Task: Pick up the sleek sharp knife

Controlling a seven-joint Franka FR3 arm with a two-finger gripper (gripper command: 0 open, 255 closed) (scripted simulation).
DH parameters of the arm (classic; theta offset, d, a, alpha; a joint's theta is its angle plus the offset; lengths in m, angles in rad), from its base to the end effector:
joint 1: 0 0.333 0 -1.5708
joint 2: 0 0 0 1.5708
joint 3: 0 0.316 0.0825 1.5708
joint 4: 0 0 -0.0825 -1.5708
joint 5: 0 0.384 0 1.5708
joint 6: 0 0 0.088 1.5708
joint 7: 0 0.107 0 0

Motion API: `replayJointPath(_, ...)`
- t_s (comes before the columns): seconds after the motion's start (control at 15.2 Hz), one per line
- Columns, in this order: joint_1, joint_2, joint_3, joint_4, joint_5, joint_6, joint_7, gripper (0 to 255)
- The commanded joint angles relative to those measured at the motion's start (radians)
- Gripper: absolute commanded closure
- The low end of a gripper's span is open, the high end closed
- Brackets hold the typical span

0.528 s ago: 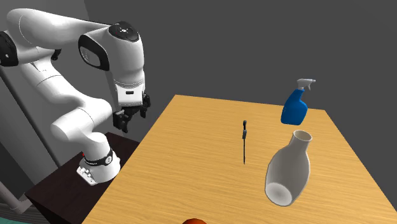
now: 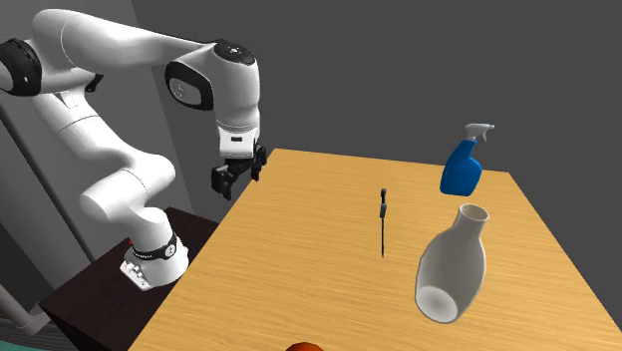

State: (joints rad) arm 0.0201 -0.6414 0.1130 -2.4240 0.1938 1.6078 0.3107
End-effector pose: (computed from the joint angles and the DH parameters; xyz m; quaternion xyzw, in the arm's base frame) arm 0.3332 0.0695 0.5139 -0.9876 0.1143 0.0991 0.0427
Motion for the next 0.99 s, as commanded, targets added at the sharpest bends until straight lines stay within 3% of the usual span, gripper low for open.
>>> replayJointPath(0.0,-0.002,0.050,0.042,0.023,0.023,0.050,0.078,0)
replayJointPath(0.46,-0.016,0.255,0.184,0.145,0.045,0.208,0.351,0)
replayJointPath(0.92,-0.038,0.508,0.293,0.339,-0.044,0.322,0.644,0)
